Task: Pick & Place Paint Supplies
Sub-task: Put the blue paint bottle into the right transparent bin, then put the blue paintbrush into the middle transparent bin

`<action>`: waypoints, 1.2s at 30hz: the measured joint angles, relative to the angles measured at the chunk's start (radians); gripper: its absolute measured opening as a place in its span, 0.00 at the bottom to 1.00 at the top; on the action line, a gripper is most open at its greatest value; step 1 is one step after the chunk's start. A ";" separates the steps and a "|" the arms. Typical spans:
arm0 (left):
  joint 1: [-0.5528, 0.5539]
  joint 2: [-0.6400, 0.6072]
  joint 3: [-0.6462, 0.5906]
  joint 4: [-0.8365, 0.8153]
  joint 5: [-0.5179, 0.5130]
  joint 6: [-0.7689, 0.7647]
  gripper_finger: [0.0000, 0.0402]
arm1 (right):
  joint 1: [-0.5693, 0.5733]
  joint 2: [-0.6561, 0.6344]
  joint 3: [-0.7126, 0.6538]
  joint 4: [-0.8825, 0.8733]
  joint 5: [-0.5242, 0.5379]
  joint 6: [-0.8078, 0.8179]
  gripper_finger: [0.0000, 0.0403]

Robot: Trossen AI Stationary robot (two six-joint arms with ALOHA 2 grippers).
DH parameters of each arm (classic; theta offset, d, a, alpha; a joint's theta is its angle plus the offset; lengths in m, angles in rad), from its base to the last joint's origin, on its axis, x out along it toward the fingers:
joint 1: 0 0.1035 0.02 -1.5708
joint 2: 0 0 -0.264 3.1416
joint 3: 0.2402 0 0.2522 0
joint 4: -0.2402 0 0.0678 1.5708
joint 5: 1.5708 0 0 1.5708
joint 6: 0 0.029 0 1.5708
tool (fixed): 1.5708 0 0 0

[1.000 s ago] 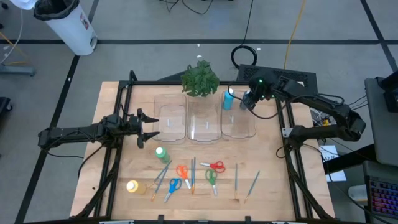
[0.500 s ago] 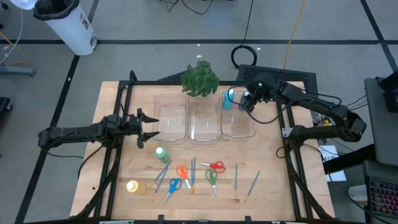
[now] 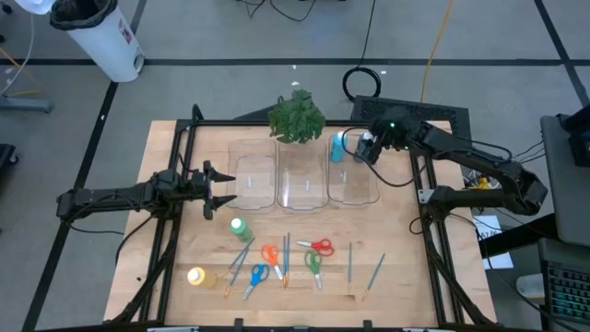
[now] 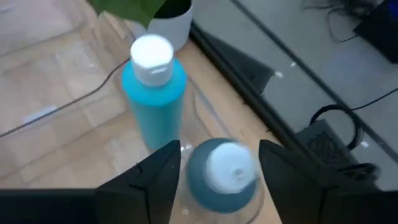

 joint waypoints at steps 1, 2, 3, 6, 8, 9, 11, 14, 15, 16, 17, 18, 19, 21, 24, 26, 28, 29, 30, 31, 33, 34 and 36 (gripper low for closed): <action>0.000 0.000 0.000 0.000 0.000 0.000 0.73 | 0.000 -0.015 0.000 0.000 0.003 0.000 0.55; 0.000 0.000 0.000 0.000 0.000 0.000 0.73 | 0.000 -0.031 0.000 -0.001 0.002 0.000 0.56; 0.000 0.000 0.000 0.000 0.000 0.000 0.73 | 0.001 -0.049 0.000 -0.001 -0.001 0.000 0.57; 0.000 0.000 0.000 0.000 0.000 0.000 0.73 | 0.025 -0.106 0.000 -0.007 -0.035 -0.003 0.59; 0.000 0.000 0.000 0.000 0.000 0.000 0.73 | 0.064 -0.148 0.000 -0.007 -0.076 -0.001 0.59; 0.000 0.000 0.000 0.000 0.000 0.000 0.73 | 0.091 -0.168 0.000 -0.008 -0.099 0.002 0.59; 0.000 0.000 0.000 0.000 0.000 0.000 0.73 | 0.167 -0.205 0.000 -0.007 -0.135 0.004 0.58; 0.000 0.000 0.000 0.000 0.000 0.000 0.73 | 0.328 -0.252 0.000 -0.004 -0.213 0.003 0.56; 0.000 0.000 0.000 0.000 0.000 0.000 0.73 | 0.395 -0.259 0.000 0.001 -0.235 0.004 0.56; 0.000 0.000 0.000 0.000 0.000 0.000 0.73 | 0.479 -0.261 0.000 0.009 -0.236 0.010 0.55; 0.000 0.000 0.000 0.000 0.000 0.000 0.73 | 0.561 -0.259 0.000 0.021 -0.222 0.025 0.55; 0.000 0.000 0.000 0.000 0.000 0.000 0.73 | 0.650 -0.250 0.000 0.036 -0.187 0.040 0.54; 0.000 0.000 0.000 0.000 0.000 0.000 0.73 | 0.741 -0.233 -0.001 0.059 -0.139 0.047 0.54; 0.000 0.000 0.000 0.000 0.000 0.000 0.73 | 0.911 -0.191 -0.011 0.113 -0.039 0.040 0.53; 0.000 0.000 0.000 0.000 0.000 0.000 0.73 | 1.119 -0.090 -0.024 0.166 0.091 -0.001 0.52; 0.000 0.000 0.000 -0.001 0.000 0.000 0.73 | 1.220 -0.017 -0.033 0.173 0.133 -0.013 0.52; 0.000 0.000 0.000 0.000 0.000 0.000 0.73 | 1.291 0.056 -0.034 0.171 0.133 0.004 0.52; 0.000 0.000 0.000 0.000 0.000 0.000 0.73 | 1.320 0.091 -0.034 0.171 0.132 0.033 0.52; 0.000 0.000 0.000 -0.001 0.000 0.000 0.73 | 1.343 0.123 -0.034 0.170 0.131 0.066 0.52; 0.000 0.000 0.000 -0.002 0.000 0.000 0.73 | 1.362 0.152 -0.034 0.169 0.131 0.101 0.52; 0.000 0.000 0.000 0.001 0.000 0.000 0.73 | 1.393 0.206 -0.034 0.167 0.131 0.175 0.52; 0.000 0.000 0.000 0.000 0.000 0.000 0.73 | 1.406 0.232 -0.034 0.163 0.131 0.210 0.52; 0.000 0.000 0.000 0.000 0.000 0.000 0.73 | 1.434 0.282 -0.034 0.161 0.131 0.269 0.52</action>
